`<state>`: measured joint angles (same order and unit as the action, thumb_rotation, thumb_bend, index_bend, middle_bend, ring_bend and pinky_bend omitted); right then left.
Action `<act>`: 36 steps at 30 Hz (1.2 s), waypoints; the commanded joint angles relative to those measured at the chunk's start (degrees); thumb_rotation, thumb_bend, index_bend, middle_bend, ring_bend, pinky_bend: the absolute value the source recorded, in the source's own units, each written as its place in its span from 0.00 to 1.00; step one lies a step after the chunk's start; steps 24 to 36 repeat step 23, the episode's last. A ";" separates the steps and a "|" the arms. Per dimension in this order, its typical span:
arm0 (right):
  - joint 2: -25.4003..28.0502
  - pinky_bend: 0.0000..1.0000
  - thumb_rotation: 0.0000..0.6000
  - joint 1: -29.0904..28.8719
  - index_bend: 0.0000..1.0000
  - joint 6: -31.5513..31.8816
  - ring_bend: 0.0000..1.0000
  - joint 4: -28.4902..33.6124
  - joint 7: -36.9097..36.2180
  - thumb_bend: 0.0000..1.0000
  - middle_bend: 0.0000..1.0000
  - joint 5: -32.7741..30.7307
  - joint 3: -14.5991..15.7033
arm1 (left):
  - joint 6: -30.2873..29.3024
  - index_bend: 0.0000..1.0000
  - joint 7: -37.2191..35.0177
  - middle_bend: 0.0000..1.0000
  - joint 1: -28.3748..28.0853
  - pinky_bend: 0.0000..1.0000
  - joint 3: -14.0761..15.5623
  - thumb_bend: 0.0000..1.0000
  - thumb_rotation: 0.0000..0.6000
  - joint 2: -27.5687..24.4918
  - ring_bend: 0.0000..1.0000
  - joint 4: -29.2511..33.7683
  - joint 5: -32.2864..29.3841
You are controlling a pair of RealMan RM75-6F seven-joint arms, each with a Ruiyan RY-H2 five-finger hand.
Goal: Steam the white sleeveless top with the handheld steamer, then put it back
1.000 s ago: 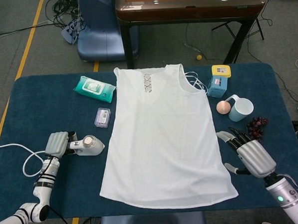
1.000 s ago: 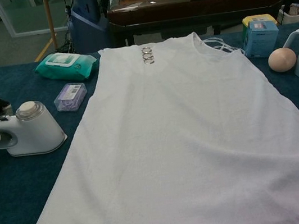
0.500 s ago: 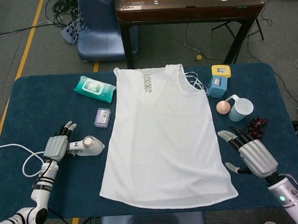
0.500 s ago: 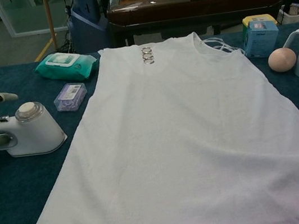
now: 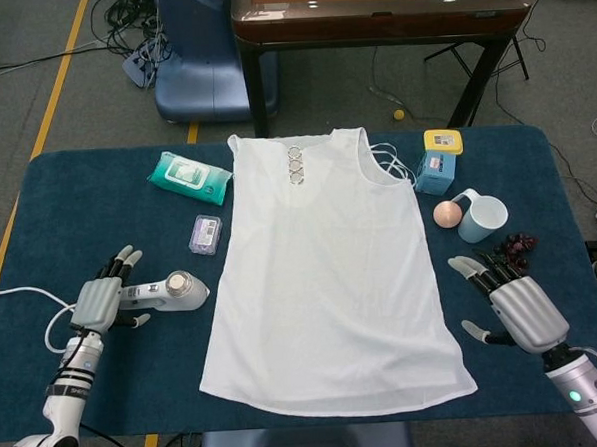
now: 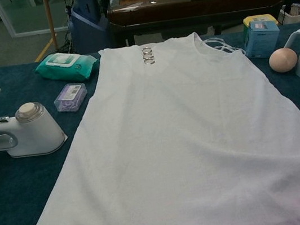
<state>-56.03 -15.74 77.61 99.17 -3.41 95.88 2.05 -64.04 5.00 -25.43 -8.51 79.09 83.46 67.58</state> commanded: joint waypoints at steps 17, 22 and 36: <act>-2.88 0.14 1.00 5.62 0.01 3.50 0.06 -3.13 0.86 0.38 0.17 -4.97 -0.03 | -22.46 0.08 -1.32 0.06 14.58 0.14 5.57 0.00 1.00 -7.78 0.06 9.80 12.20; -4.51 0.14 1.00 6.78 0.01 6.55 0.06 -5.18 -0.29 0.38 0.18 -2.06 0.13 | -26.69 0.08 -0.52 0.07 17.56 0.14 7.08 0.00 1.00 -7.16 0.07 10.36 15.10; -4.78 0.14 1.00 6.91 0.01 6.97 0.06 -5.54 -0.53 0.38 0.18 -1.63 0.14 | -27.42 0.08 -0.38 0.07 17.98 0.14 7.17 0.00 1.00 -6.93 0.07 10.31 15.58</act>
